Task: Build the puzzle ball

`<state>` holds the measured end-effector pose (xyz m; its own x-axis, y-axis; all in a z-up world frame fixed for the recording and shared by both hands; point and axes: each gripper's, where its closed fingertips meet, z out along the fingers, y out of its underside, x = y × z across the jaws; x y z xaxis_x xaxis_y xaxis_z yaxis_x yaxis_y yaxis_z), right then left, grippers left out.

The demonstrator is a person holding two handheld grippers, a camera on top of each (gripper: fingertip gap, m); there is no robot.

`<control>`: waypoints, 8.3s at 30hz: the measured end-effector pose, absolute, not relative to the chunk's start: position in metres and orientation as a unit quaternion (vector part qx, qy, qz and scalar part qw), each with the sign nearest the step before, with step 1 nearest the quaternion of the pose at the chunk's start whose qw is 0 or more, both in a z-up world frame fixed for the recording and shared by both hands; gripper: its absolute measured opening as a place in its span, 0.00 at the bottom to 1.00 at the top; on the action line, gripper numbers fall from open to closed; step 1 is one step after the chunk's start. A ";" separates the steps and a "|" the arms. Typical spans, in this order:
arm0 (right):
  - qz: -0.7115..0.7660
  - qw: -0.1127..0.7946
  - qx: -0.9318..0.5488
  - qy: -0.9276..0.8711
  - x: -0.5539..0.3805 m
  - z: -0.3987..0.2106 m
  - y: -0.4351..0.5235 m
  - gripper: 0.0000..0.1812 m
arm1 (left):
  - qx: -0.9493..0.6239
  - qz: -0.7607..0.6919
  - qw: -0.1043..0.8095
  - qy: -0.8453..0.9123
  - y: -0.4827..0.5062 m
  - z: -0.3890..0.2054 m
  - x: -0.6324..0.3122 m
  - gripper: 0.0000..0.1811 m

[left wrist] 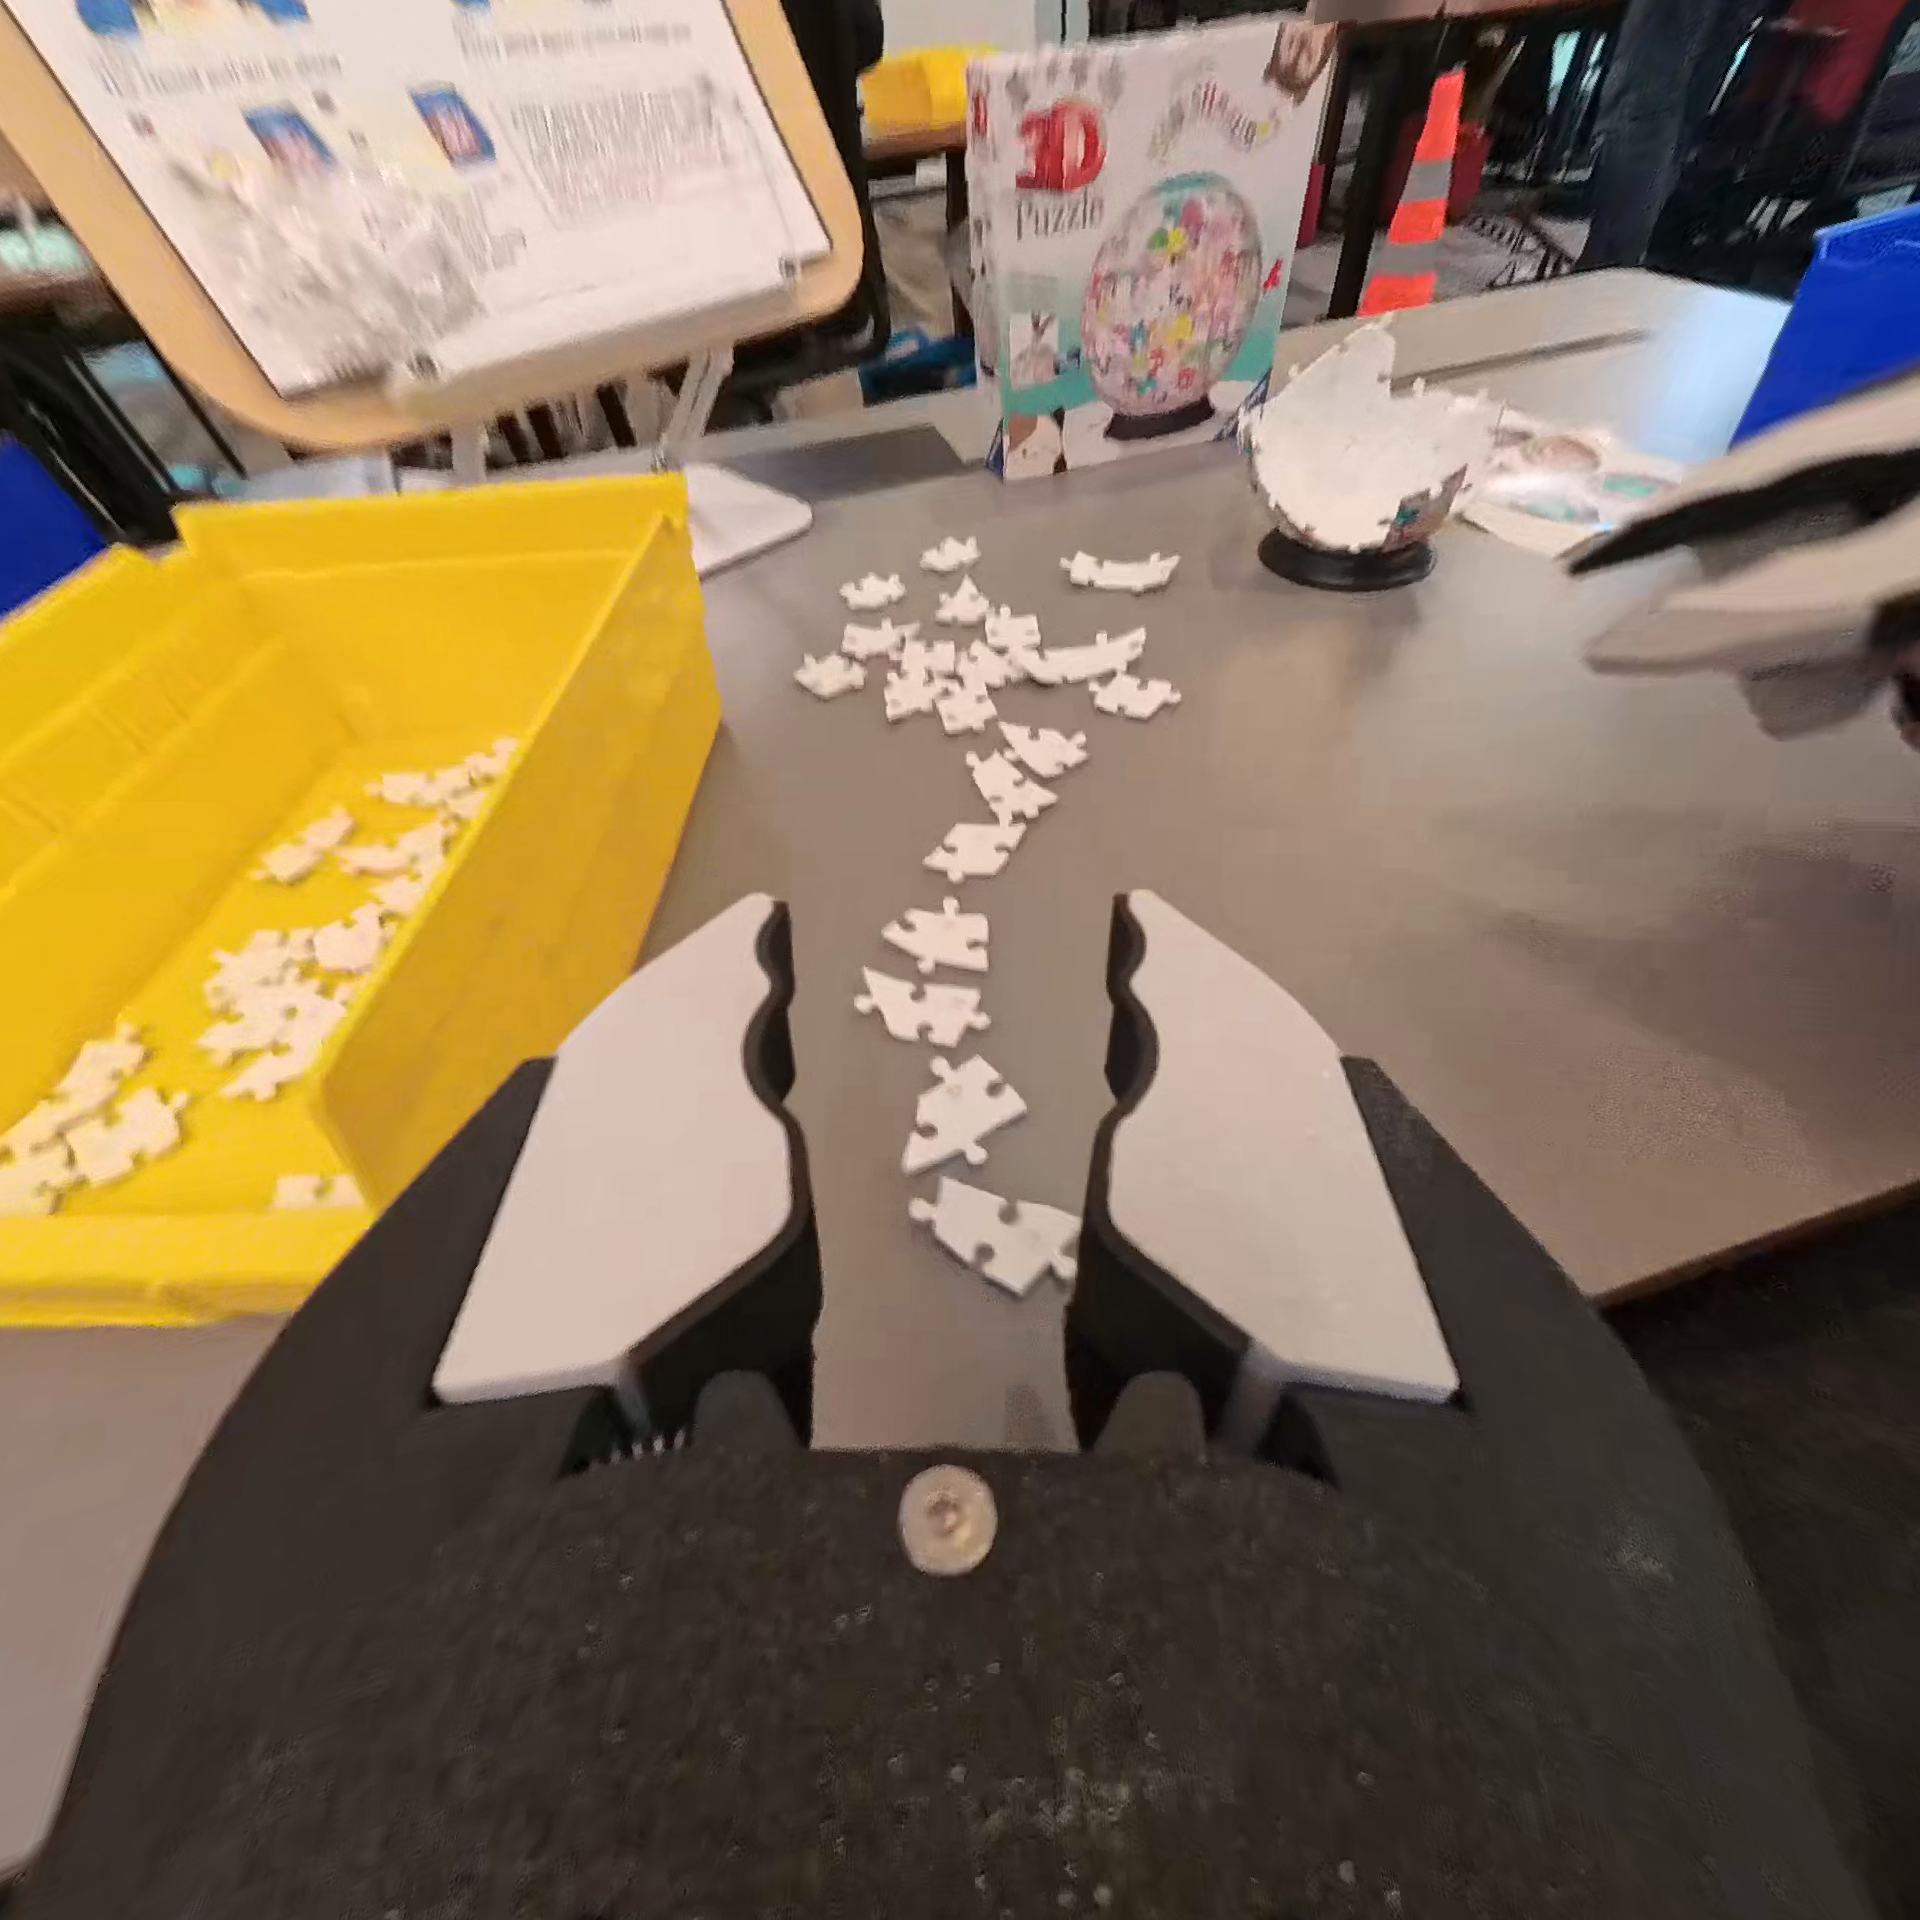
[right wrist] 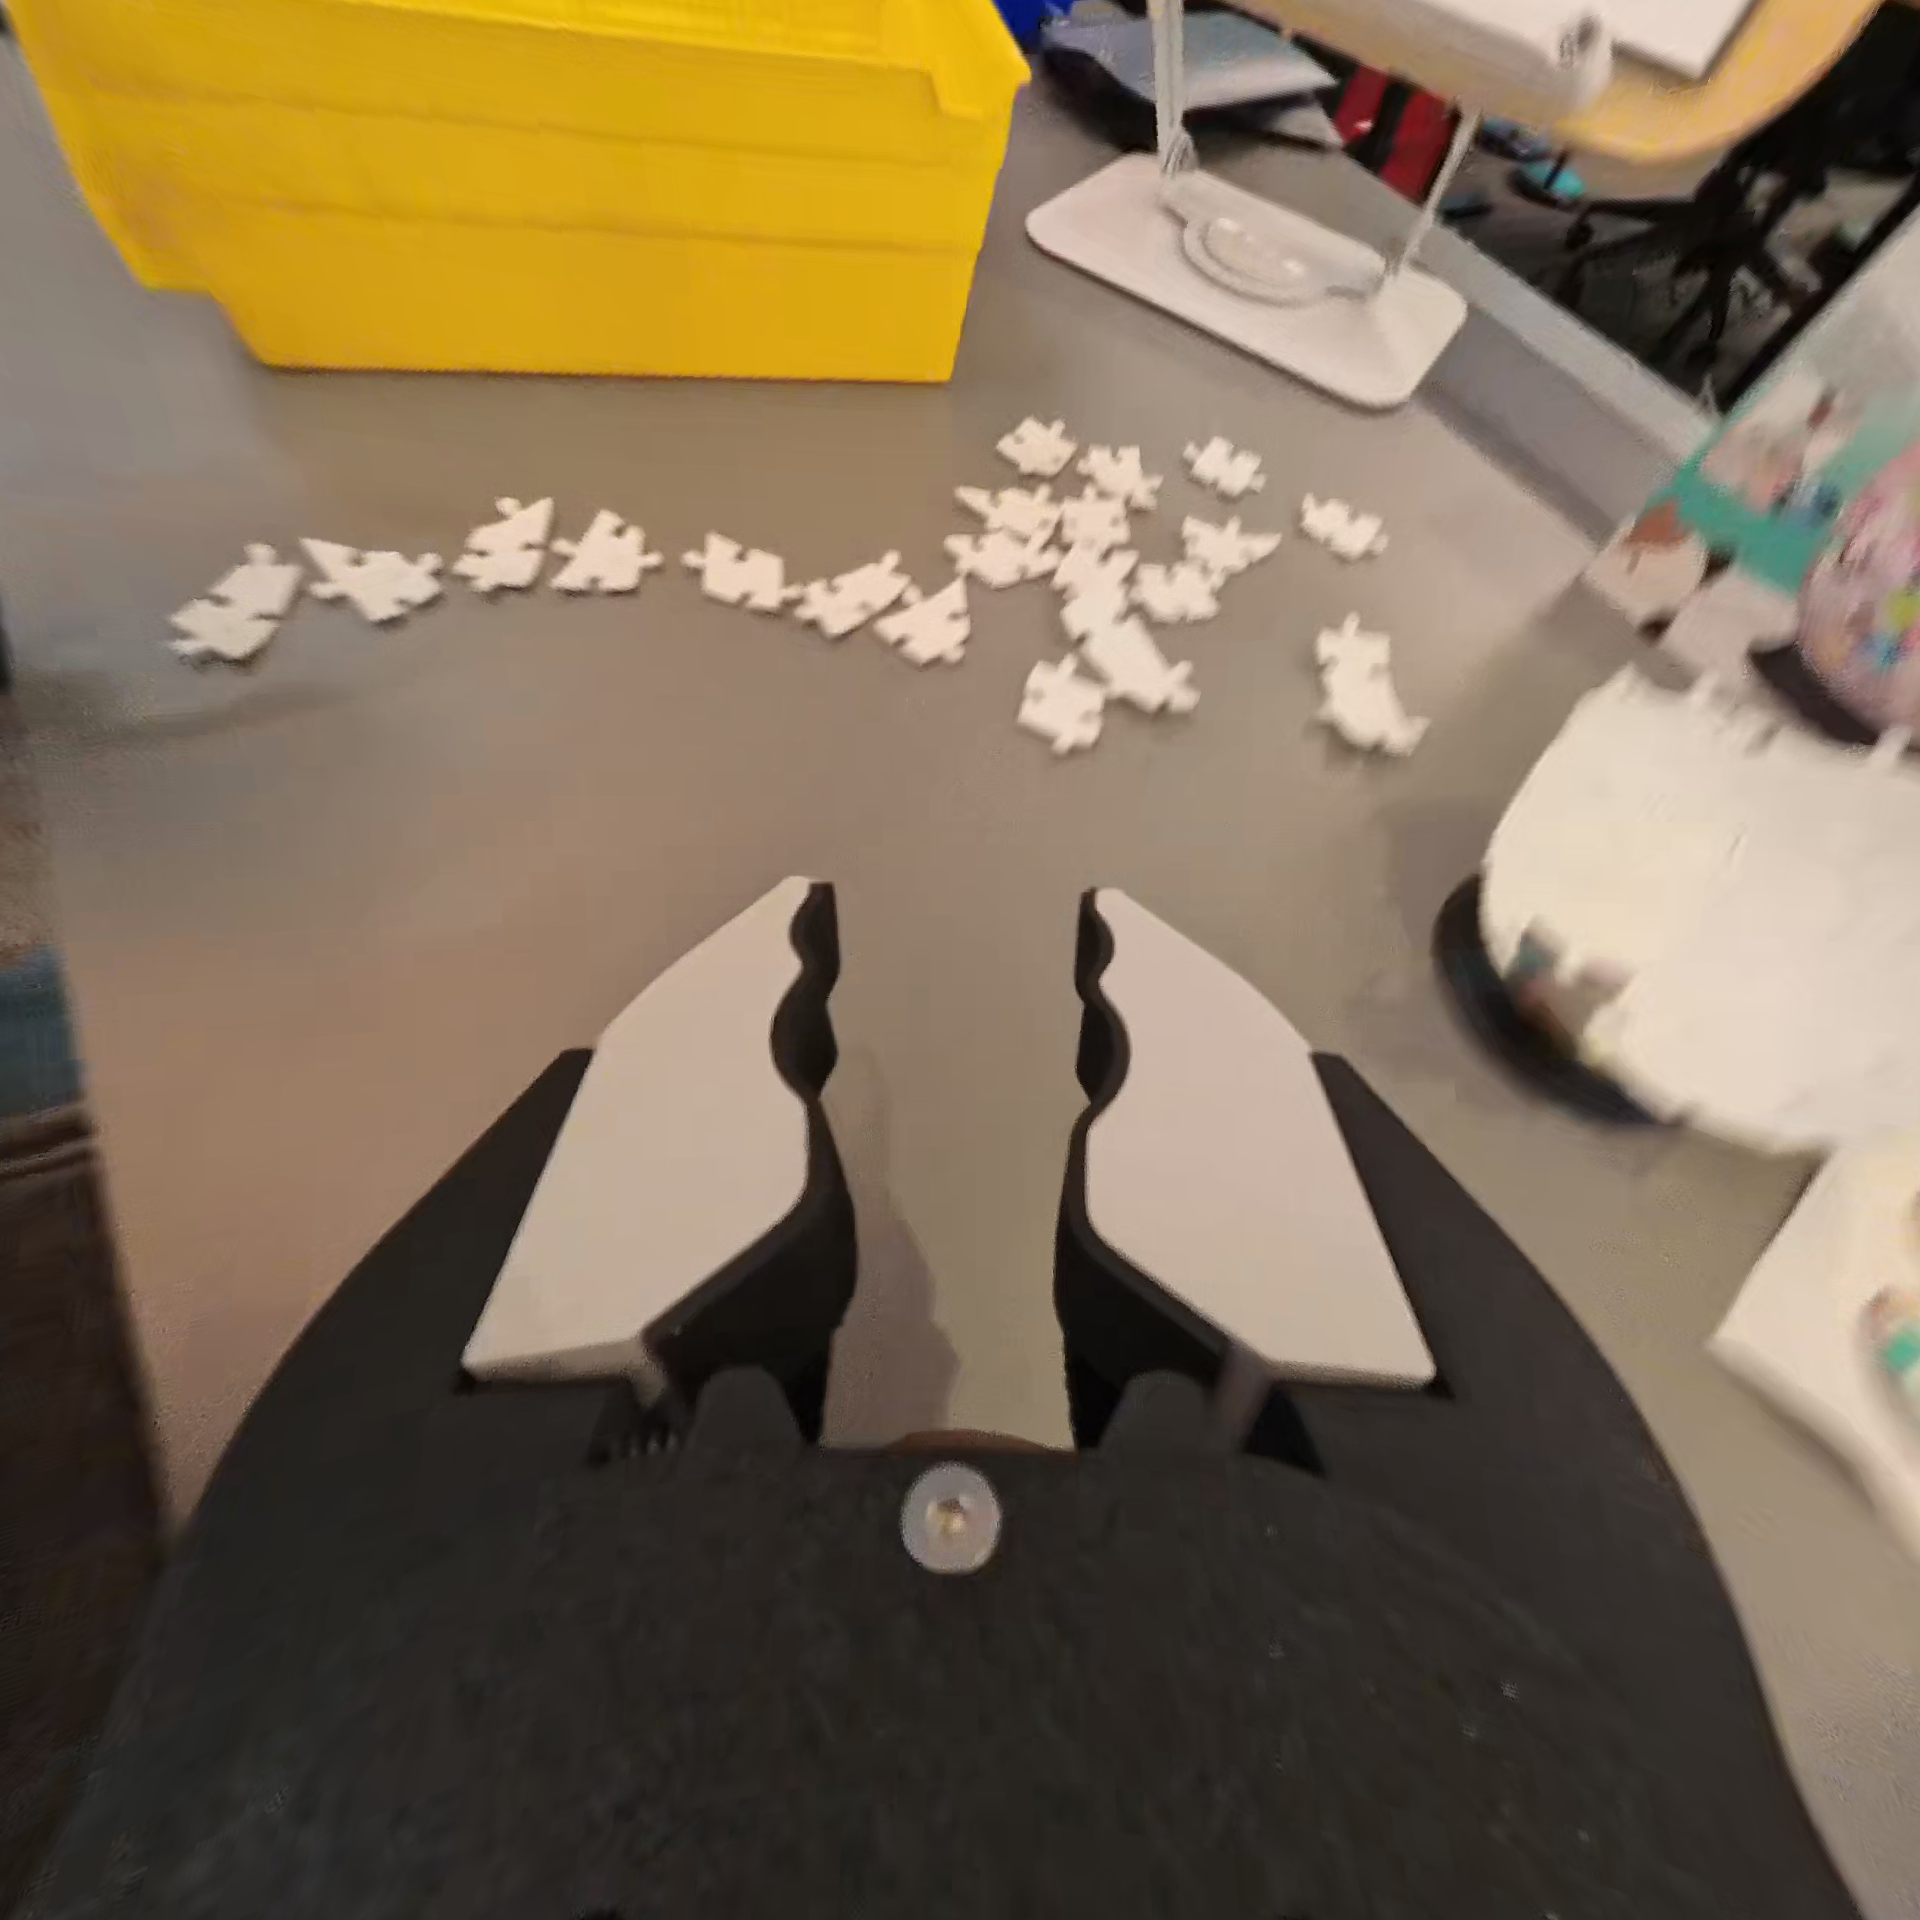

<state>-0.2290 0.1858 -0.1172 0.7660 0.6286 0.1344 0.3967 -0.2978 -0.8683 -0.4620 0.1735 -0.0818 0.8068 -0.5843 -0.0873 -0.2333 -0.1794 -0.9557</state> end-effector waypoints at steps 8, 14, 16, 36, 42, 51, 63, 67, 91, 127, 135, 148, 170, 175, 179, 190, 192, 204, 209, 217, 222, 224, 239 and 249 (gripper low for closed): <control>0.156 0.537 -0.753 -0.345 -0.240 -0.118 0.133 0.26 | -0.756 -0.171 0.555 0.302 0.156 -0.098 -0.402 0.32; 0.187 0.480 -0.810 -0.279 -0.207 -0.129 0.149 0.26 | -0.762 -0.249 0.520 0.293 0.182 -0.100 -0.384 0.39; 0.198 0.491 -0.818 -0.226 -0.186 -0.125 0.141 0.25 | -0.758 -0.245 0.520 0.307 0.192 -0.098 -0.378 0.40; 0.168 0.484 -0.837 -0.195 -0.147 -0.134 0.158 0.27 | -0.791 -0.126 0.519 0.299 0.183 -0.091 -0.440 0.40; 0.167 0.482 -0.846 -0.158 -0.124 -0.126 0.181 0.27 | -0.790 -0.242 0.480 0.294 0.178 -0.097 -0.393 0.40; 0.102 0.461 -0.878 -0.073 -0.034 -0.114 0.263 0.28 | -0.794 -0.228 0.427 0.368 0.263 -0.056 -0.303 0.41; 0.014 0.355 -0.934 -0.030 -0.036 -0.163 0.335 0.25 | -0.792 -0.181 0.467 0.348 0.222 -0.124 -0.310 0.40; 0.021 0.339 -0.941 -0.008 -0.039 -0.172 0.341 0.14 | -0.785 -0.172 0.463 0.374 0.219 -0.129 -0.308 0.40; 0.056 0.370 -0.927 0.027 -0.035 -0.165 0.342 0.04 | -0.776 -0.184 0.466 0.382 0.212 -0.127 -0.317 0.38; 0.110 0.350 -0.930 0.009 -0.039 -0.160 0.343 0.02 | -0.780 -0.208 0.456 0.375 0.214 -0.129 -0.322 0.37; 0.135 0.336 -0.932 0.027 -0.039 -0.163 0.345 0.01 | -0.780 -0.211 0.455 0.374 0.214 -0.129 -0.322 0.37; 0.188 0.313 -0.930 0.042 -0.042 -0.165 0.345 0.01 | -0.774 -0.213 0.449 0.393 0.215 -0.135 -0.307 0.37; 0.243 0.267 -0.931 0.060 -0.056 -0.177 0.342 0.02 | -0.763 -0.185 0.458 0.417 0.204 -0.134 -0.303 0.37; 0.249 0.255 -0.932 0.067 -0.059 -0.178 0.340 0.02 | -0.762 -0.188 0.460 0.415 0.204 -0.132 -0.303 0.37; 0.233 0.256 -0.937 0.052 -0.059 -0.179 0.341 0.02 | -0.762 -0.189 0.459 0.416 0.203 -0.132 -0.303 0.37; 0.267 0.260 -0.926 0.065 -0.059 -0.175 0.341 0.02 | -0.760 -0.191 0.458 0.419 0.202 -0.133 -0.300 0.37; 0.273 0.259 -0.924 0.070 -0.059 -0.175 0.341 0.02 | -0.760 -0.196 0.458 0.418 0.203 -0.132 -0.297 0.37; 0.313 0.259 -0.911 0.071 -0.062 -0.168 0.342 0.09 | -0.748 -0.233 0.447 0.432 0.255 -0.092 -0.247 0.36; 0.307 0.282 -0.908 0.050 -0.052 -0.154 0.338 0.13 | -0.782 -0.268 0.401 0.395 0.298 -0.091 -0.218 0.35; 0.250 0.390 -0.886 -0.013 -0.047 -0.128 0.300 0.14 | -0.853 -0.322 0.302 0.279 0.345 -0.127 -0.169 0.34; 0.234 0.437 -0.868 -0.013 -0.050 -0.123 0.263 0.14 | -0.884 -0.298 0.295 0.207 0.354 -0.144 -0.153 0.35; 0.242 0.441 -0.864 -0.013 -0.053 -0.122 0.253 0.14 | -0.890 -0.290 0.303 0.181 0.361 -0.146 -0.151 0.31; 0.257 0.422 -0.869 -0.022 -0.065 -0.133 0.244 0.13 | -0.896 -0.215 0.344 0.181 0.372 -0.136 -0.158 0.01; 0.273 0.421 -0.860 -0.095 -0.088 -0.122 0.222 0.10 | -0.848 -0.156 0.394 0.318 0.334 -0.097 -0.169 0.01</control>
<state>-0.0880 0.2218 -0.1222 0.8330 0.3933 -0.3891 -0.0659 -0.6278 -0.7756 -0.1694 0.3339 -0.0970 0.7492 -0.6622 0.0137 -0.4169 -0.4877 -0.7671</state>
